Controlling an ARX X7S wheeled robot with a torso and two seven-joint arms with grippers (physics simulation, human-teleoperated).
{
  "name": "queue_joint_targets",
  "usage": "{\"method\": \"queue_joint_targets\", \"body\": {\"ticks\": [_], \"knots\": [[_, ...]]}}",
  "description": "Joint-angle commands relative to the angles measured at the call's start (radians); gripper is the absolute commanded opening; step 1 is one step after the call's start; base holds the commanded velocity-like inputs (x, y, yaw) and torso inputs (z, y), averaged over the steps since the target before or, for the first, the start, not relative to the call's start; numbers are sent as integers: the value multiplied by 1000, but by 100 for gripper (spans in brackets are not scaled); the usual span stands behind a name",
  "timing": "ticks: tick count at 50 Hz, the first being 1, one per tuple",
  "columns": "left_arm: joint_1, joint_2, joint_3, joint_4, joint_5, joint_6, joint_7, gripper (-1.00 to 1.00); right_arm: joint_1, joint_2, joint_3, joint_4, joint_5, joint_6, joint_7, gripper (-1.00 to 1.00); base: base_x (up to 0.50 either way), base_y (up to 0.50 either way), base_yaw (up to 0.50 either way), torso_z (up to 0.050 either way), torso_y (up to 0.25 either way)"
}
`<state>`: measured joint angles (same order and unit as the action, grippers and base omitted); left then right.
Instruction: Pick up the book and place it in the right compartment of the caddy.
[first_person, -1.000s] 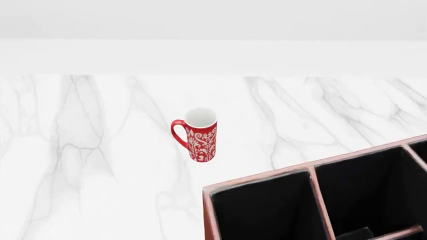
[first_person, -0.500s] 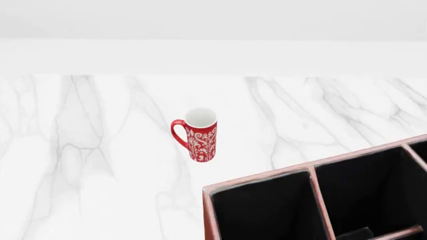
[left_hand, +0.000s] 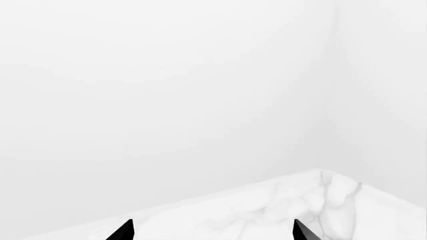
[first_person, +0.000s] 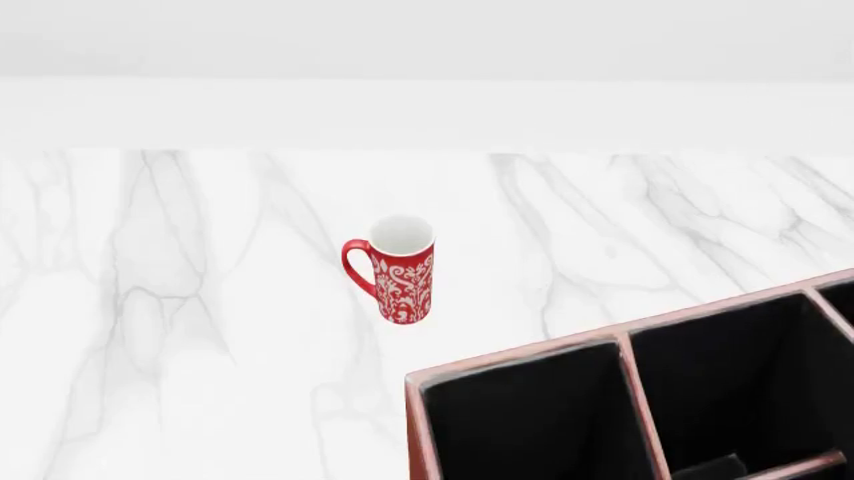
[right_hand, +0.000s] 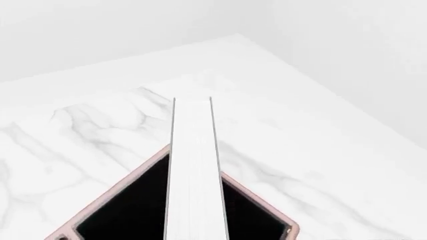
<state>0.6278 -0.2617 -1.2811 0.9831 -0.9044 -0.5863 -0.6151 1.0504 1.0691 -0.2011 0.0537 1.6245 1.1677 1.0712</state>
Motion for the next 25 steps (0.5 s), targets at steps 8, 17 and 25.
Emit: {"method": "queue_joint_targets", "body": {"ticks": [8,17,25], "knots": [[-2,-2,7,-1,5,1,-1,100,-45,-10,2,8,-77,-44,-56,-100,0,0,0,0,1],[0,-2,2,0,-1,3,0,100,-85,-31,-8,20,-111,-82,-97,-100,0,0,0,1,1],[-3,-4,12,0,6,2,-2,100,-121,-53,-20,38,-144,-118,-134,-100,0,0,0,0,1]]}}
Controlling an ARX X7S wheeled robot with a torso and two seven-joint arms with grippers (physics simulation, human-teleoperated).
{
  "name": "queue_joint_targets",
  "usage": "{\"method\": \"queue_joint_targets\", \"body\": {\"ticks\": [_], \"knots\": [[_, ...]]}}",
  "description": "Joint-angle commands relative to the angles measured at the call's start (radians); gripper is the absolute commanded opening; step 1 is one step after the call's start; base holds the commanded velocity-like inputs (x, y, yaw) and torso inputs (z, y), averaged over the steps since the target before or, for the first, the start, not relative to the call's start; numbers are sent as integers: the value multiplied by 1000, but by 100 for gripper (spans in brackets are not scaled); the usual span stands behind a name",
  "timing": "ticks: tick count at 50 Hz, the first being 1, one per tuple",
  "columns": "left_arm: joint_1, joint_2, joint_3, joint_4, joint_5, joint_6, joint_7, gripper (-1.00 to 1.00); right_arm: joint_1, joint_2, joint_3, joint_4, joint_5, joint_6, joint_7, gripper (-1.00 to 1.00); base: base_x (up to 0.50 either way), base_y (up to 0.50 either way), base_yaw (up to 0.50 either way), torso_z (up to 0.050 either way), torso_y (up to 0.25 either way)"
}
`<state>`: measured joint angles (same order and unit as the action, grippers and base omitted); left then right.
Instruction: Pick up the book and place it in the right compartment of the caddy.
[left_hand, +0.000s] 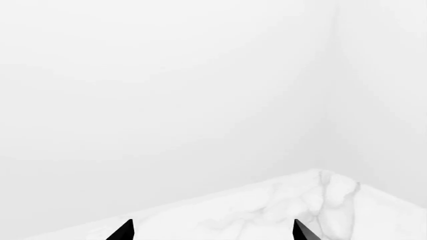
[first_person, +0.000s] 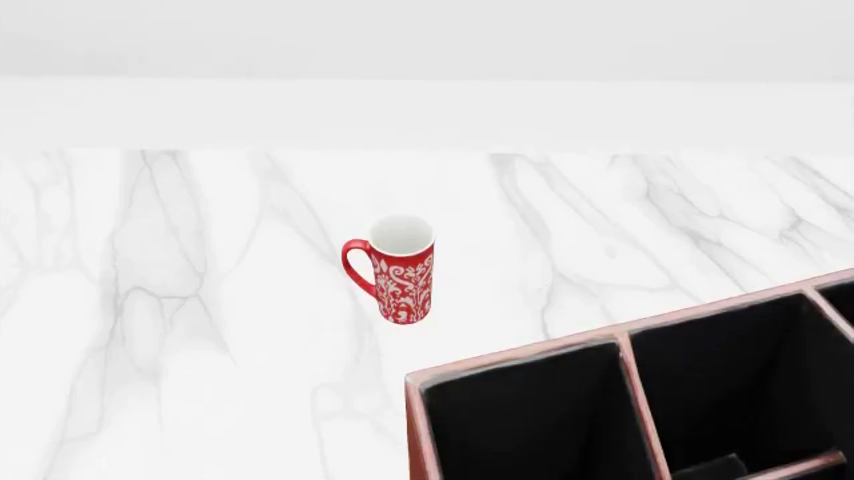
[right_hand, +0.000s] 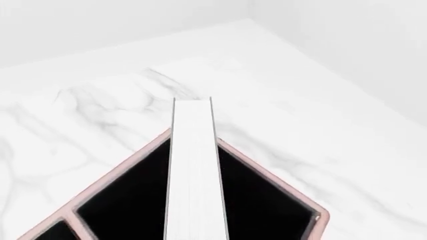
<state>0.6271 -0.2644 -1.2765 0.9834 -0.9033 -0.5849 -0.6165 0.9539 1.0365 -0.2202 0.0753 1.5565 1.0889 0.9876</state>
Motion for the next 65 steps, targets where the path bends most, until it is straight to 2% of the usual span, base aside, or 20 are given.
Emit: {"method": "queue_joint_targets", "body": {"ticks": [1,14,15,48,53,58,59,60,61,63,64,65], "knots": [[-2,-1,8,0,5,0,0,100,-29,-23,-2,18,-77,-42,-55,-100,0,0,0,0,10],[-3,0,13,-4,10,3,3,100,-38,-39,-16,30,-89,-53,-91,-100,0,0,0,0,1],[-2,1,12,-3,10,3,3,100,-37,-39,-17,33,-85,-49,-100,100,0,0,0,0,10],[-1,1,13,-3,9,4,4,100,-33,-36,-13,28,-64,-46,-101,100,0,0,0,0,0],[-3,-22,11,8,-20,-14,-16,100,-22,-35,-9,23,-53,-41,-93,100,0,0,0,0,0],[-13,-144,19,27,-145,-85,-86,100,32,-54,-11,20,-40,-27,-74,100,0,0,0,0,0],[-32,-242,28,32,-235,-121,-162,100,62,-69,-16,12,-41,-23,-64,100,0,0,0,0,0],[-50,-283,36,34,-273,-130,-199,100,74,-76,-20,5,-46,-24,-71,100,0,0,0,0,0],[-101,-390,96,15,-353,-150,-268,100,100,-94,-24,-15,-42,-21,-67,100,0,0,0,0,0],[-103,-397,97,15,-361,-151,-278,100,100,-94,-24,-15,-42,-21,-66,100,0,0,0,0,0],[-219,-531,232,-25,-424,-147,-363,100,135,-126,-39,-48,-50,-18,-44,100,0,0,0,0,0],[-313,-611,353,-56,-442,-133,-408,100,154,-150,-49,-64,-51,-17,-39,100,0,0,0,0,0]]}}
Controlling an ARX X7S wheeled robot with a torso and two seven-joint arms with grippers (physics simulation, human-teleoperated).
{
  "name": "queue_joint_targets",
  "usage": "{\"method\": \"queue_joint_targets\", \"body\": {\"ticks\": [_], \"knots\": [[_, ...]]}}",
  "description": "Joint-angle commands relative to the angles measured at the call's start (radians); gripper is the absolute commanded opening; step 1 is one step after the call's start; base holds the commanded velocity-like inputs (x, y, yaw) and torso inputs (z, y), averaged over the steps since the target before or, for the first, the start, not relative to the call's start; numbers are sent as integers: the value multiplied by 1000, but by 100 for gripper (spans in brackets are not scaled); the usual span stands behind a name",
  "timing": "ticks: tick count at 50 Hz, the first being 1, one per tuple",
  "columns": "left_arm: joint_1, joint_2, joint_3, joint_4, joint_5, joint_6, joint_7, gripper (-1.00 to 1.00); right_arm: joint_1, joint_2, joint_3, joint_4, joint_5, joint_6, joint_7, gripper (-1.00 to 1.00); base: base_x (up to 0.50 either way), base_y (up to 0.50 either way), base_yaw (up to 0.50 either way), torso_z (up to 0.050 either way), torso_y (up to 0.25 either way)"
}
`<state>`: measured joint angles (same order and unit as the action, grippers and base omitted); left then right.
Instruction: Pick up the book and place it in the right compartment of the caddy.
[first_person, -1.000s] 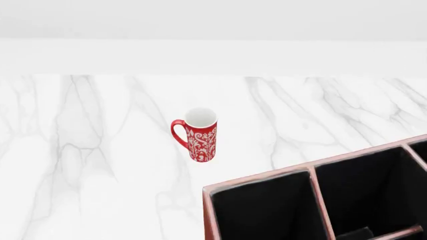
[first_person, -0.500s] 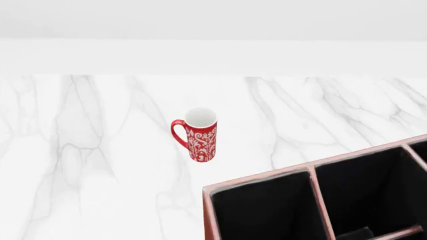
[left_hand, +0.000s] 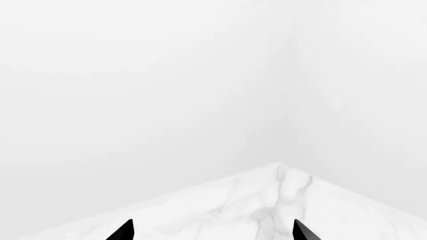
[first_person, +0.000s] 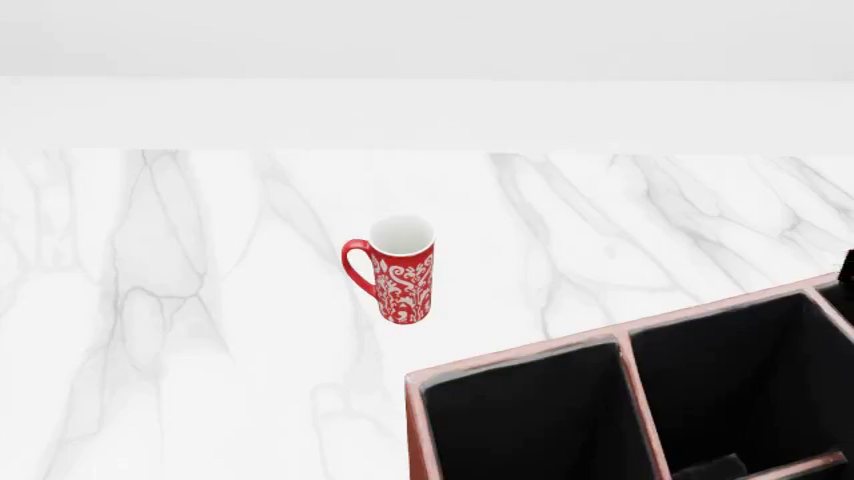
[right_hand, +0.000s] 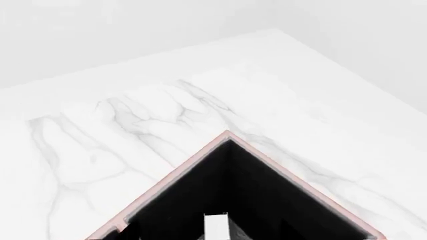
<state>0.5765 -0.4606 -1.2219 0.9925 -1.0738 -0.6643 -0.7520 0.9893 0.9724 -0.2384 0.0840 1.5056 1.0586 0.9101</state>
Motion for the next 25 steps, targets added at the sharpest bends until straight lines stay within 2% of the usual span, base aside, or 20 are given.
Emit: {"method": "queue_joint_targets", "body": {"ticks": [1,2,3,4,5,6,7,8,12,17,25], "knots": [[-347,-456,395,-91,-286,-22,-266,100,131,-104,-41,-85,-9,13,43,100,0,0,0,0,0],[-497,-531,545,-143,-298,-4,-309,100,150,-138,-54,-92,-10,13,46,100,0,0,0,0,0],[-574,-554,678,-166,-295,4,-323,100,157,-153,-58,-90,-6,13,49,100,0,0,0,0,0],[-724,-575,828,-217,-295,-12,-323,100,180,-185,-83,-93,-29,15,48,100,0,0,0,0,0],[-776,-575,886,-221,-296,-14,-330,100,189,-199,-90,-89,-29,17,44,100,0,0,0,0,0],[-903,-564,998,-257,-291,-36,-325,100,197,-211,-96,-87,-29,19,44,100,0,0,0,0,0],[-972,-554,1057,-277,-287,-53,-318,100,206,-221,-103,-87,-34,21,47,100,0,0,0,0,0],[-1122,-511,1182,-331,-260,-111,-303,100,226,-250,-112,-81,-33,22,48,100,0,0,0,0,0],[-1317,-409,1349,-411,-194,-173,-233,100,245,-292,-140,-68,-56,19,44,100,0,0,0,0,0],[-1444,-308,1476,-506,-101,-194,-144,100,257,-336,-156,-74,-56,13,38,100,0,0,0,0,0],[-1568,-191,1586,-601,-21,-187,-34,100,258,-404,-181,-93,-61,-4,41,100,0,0,0,0,0]]}}
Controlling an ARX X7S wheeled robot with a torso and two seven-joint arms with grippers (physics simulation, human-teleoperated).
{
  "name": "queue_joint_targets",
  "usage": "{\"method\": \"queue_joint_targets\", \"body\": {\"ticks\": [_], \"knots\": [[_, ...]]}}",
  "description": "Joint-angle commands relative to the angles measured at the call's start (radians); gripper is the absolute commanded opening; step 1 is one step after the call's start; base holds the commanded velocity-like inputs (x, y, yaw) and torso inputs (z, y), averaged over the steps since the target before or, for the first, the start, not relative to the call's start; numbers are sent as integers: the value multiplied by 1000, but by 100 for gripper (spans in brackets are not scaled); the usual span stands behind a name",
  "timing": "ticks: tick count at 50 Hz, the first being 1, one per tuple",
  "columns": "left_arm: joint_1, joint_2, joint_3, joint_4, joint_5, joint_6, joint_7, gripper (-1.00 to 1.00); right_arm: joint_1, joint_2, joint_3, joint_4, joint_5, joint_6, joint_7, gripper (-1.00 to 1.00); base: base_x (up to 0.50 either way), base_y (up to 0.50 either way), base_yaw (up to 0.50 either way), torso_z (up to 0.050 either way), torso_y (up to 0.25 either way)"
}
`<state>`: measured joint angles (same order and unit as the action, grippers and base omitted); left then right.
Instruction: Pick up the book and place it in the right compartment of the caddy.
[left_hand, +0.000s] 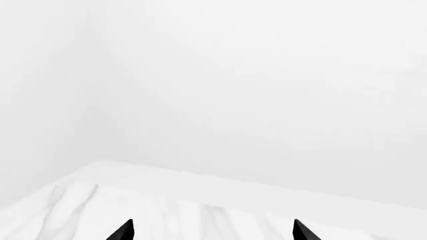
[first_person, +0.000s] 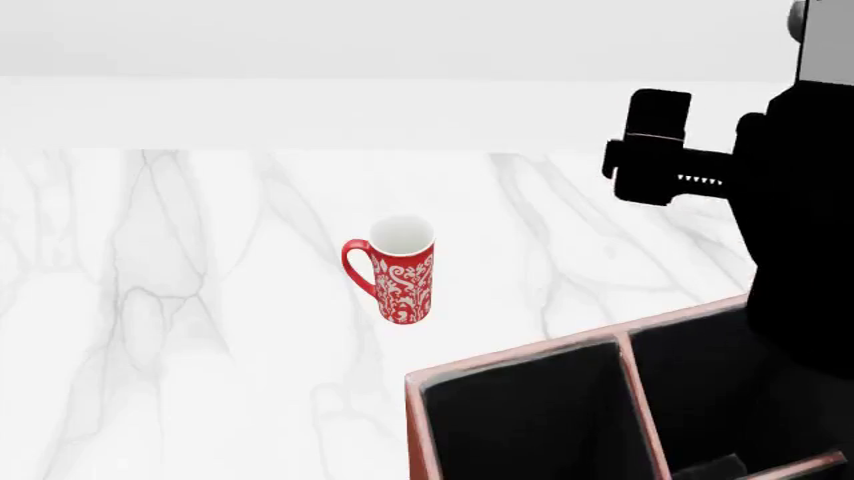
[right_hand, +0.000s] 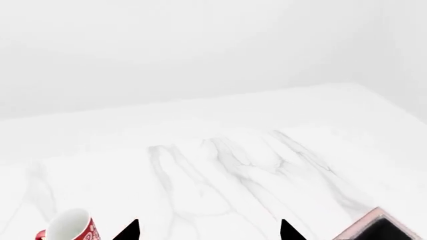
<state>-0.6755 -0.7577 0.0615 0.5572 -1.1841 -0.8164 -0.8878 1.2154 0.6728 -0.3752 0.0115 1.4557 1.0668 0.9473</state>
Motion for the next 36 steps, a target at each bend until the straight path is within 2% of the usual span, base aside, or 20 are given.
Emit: {"method": "queue_joint_targets", "body": {"ticks": [1,17,36], "knots": [[-325,115,313,-174,95,-35,112,100,34,-112,-50,-23,-17,-14,6,100,0,0,0,0,0],[-396,201,381,-264,147,-23,167,100,32,-196,-95,-14,-46,-41,-21,100,0,0,0,0,0],[-428,236,422,-293,175,-20,192,100,26,-216,-119,-18,-58,-48,-32,100,0,0,0,0,0]]}}
